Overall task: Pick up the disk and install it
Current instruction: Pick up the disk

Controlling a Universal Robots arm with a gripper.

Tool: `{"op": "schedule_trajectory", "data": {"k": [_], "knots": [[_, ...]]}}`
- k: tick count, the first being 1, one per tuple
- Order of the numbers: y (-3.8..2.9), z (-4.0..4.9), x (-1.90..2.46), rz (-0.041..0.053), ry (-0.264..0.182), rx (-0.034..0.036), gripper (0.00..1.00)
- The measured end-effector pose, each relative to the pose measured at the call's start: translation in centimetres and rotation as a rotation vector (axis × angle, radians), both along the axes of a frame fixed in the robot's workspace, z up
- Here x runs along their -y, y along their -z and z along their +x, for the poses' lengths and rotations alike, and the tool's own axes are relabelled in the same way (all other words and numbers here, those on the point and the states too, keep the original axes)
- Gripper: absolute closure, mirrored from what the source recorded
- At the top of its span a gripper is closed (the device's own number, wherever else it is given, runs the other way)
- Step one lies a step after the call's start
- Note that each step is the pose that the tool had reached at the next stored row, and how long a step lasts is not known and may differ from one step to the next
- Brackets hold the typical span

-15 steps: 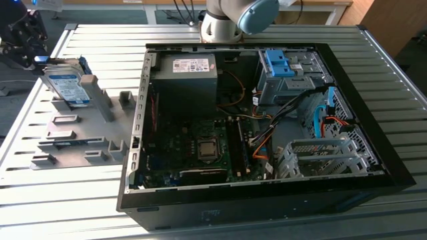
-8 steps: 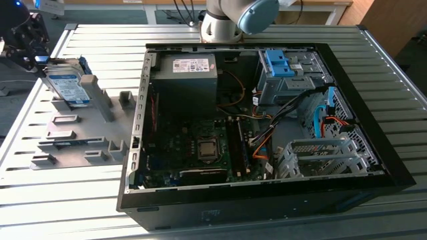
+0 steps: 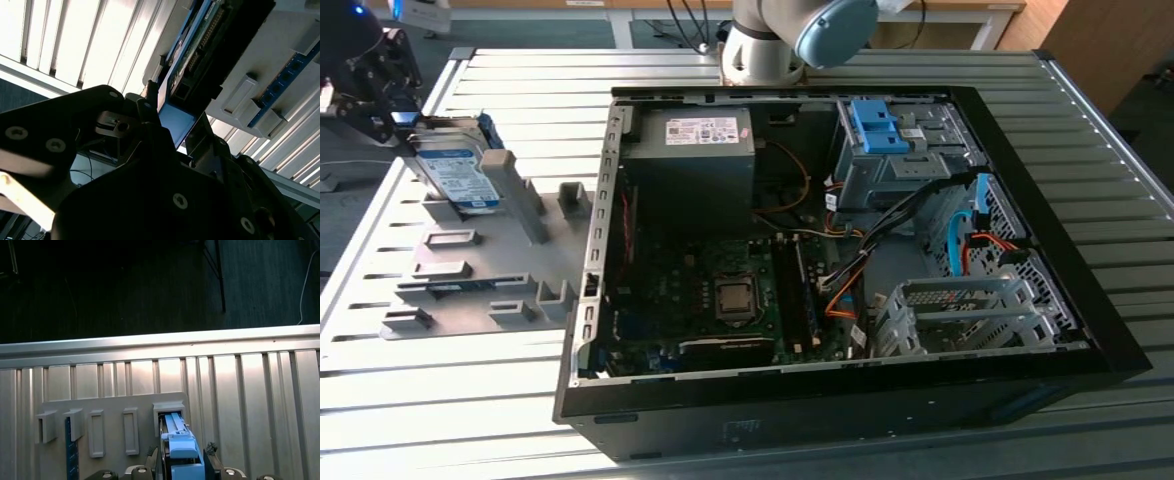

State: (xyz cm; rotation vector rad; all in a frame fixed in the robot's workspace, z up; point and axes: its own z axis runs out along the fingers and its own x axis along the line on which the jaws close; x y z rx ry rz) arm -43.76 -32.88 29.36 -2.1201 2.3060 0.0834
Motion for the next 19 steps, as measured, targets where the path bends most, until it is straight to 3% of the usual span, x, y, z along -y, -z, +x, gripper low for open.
{"op": "schedule_trajectory", "data": {"k": [9, 10, 14, 16, 19], "knots": [[0.22, 0.00, 0.00, 0.0000, 0.000, -0.0002, 0.53], [0.22, 0.00, 0.00, 0.0000, 0.000, -0.0002, 0.60], [0.23, 0.01, 0.00, -0.0004, 0.000, -0.0001, 0.60], [0.23, 0.00, 0.00, -0.0008, 0.000, -0.0001, 0.59], [0.39, 0.01, 0.00, -0.0008, 0.000, 0.0000, 0.47]]}}
